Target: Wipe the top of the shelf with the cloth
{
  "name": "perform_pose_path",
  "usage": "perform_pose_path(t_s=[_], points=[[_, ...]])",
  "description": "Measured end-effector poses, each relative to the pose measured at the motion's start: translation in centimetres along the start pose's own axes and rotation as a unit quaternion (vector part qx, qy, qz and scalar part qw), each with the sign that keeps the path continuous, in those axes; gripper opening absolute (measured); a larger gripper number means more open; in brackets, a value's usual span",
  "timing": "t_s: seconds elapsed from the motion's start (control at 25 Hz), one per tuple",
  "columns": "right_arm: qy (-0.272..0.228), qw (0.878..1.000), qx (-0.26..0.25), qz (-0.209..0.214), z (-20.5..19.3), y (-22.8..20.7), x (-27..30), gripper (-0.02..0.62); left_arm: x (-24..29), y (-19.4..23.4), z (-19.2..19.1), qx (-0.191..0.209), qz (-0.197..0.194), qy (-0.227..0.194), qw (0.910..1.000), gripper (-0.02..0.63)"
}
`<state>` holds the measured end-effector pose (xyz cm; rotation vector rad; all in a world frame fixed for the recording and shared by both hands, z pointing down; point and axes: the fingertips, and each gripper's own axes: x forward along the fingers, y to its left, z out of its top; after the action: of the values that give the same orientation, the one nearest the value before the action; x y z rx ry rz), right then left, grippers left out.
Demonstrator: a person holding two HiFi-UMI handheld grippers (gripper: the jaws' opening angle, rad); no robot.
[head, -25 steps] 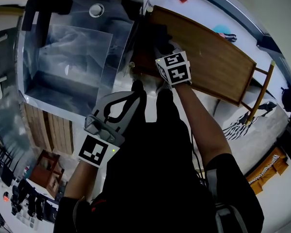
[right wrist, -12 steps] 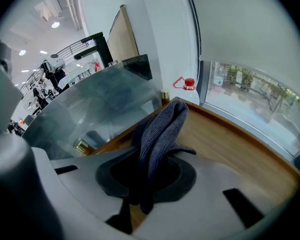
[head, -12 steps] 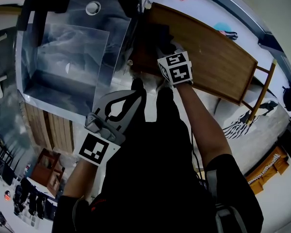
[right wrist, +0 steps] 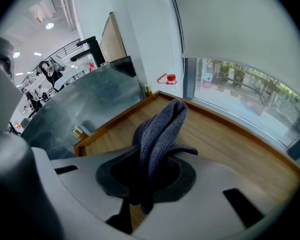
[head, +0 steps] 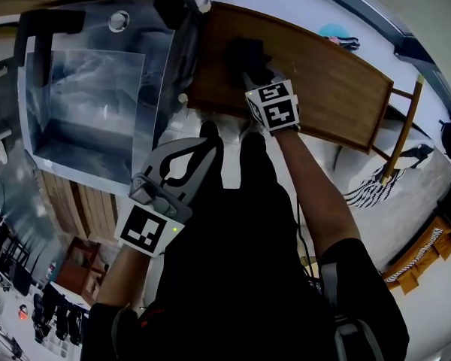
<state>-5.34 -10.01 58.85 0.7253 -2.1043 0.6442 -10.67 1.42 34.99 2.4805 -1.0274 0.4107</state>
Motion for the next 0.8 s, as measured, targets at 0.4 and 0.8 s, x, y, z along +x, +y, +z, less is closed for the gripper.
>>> perform_pose_path(t_s=[0.4,0.8], points=[[0.003,1.000,0.025,-0.018,-2.9,-3.9,-2.6,0.055,3.2,-2.5,1.0,0.010,-0.022,0.009,0.9997,0.028],[-0.002,0.998,0.058,-0.036,-5.8,-8.0,-5.3,0.055,6.9,-5.1,2.1,0.021,-0.044,0.014,0.9987,0.028]])
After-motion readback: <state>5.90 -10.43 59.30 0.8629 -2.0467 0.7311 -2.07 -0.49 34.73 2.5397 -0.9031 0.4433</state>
